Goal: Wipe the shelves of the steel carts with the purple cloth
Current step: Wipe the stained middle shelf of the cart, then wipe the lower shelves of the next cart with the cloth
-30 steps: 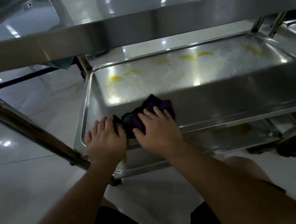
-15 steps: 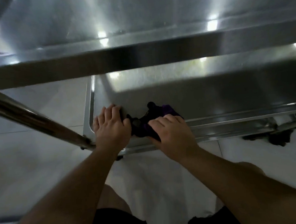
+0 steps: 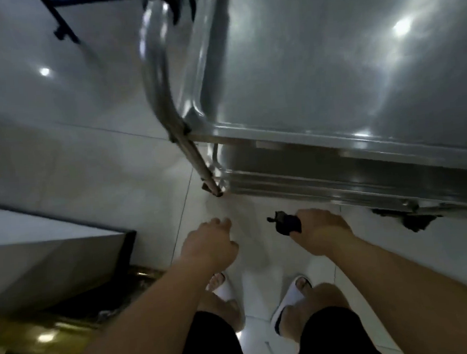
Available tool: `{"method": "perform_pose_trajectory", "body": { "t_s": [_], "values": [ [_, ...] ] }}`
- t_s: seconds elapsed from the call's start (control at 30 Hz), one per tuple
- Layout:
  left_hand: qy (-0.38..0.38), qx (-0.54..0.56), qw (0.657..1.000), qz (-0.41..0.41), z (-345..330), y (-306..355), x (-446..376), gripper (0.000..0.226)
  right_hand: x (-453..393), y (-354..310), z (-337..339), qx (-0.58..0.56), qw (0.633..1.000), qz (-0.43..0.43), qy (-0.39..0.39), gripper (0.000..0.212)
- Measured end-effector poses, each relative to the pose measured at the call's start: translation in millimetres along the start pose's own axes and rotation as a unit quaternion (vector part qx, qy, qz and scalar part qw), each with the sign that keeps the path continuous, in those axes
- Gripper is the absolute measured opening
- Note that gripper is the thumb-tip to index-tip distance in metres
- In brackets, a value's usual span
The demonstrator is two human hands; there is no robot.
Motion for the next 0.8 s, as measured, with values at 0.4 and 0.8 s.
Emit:
{"method": "perform_pose_trajectory", "body": {
  "t_s": [0.4, 0.8],
  "values": [
    [0.027, 0.054, 0.997, 0.047, 71, -54, 214, 0.042, 197, -129, 105, 0.034, 0.995, 0.089, 0.003, 0.023],
    [0.126, 0.103, 0.980, 0.116, 132, -105, 283, 0.047, 261, -259, 199, 0.053, 0.977, 0.189, 0.089, 0.030]
  ]
}}
Point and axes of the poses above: each hand's wrist, its own x-axis away from the middle knuckle, its own z-axis out of the back of the hand, y = z × x, the point moved 1 cm from there along -x, towards the middle knuckle, and after that the axes turned 6 degrees about -z, right-handed, at the moved point
